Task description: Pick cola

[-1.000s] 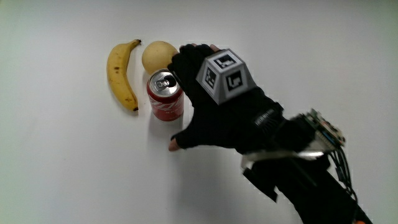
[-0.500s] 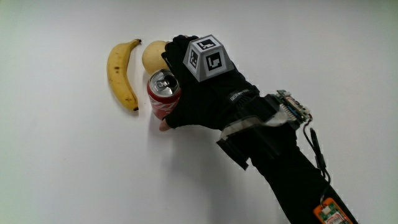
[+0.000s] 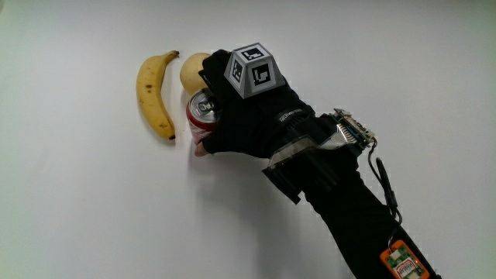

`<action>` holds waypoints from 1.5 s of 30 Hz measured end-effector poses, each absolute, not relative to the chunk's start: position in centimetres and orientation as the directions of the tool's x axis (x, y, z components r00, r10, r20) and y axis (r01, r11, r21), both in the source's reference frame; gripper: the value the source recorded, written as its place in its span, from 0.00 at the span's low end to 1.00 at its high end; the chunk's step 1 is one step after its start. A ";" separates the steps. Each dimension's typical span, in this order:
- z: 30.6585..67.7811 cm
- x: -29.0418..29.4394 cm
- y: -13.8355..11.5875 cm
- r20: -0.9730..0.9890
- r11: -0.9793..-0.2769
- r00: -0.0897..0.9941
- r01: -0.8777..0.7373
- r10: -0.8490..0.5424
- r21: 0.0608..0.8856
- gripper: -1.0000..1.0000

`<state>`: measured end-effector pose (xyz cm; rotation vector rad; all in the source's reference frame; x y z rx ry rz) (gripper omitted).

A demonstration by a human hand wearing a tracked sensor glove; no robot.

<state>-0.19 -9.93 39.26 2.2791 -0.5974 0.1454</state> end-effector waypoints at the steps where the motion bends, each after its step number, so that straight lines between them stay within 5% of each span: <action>1: 39.3 -0.2 -9.9 0.286 -0.599 0.883 -0.464 -0.373 0.652 0.59; 19: 39.3 -0.1 -10.0 0.335 -0.609 0.867 -0.497 -0.368 0.619 1.00; 39: 35.8 2.2 -9.8 0.331 -0.629 0.862 -0.507 -0.385 0.590 1.00; 41: 35.9 3.0 -9.8 0.367 -0.583 0.848 -0.530 -0.383 0.616 1.00; 42: 35.3 3.5 -9.8 0.327 -0.637 0.870 -0.493 -0.369 0.593 1.00; 45: 34.9 4.9 -9.8 0.373 -0.625 0.856 -0.516 -0.358 0.586 1.00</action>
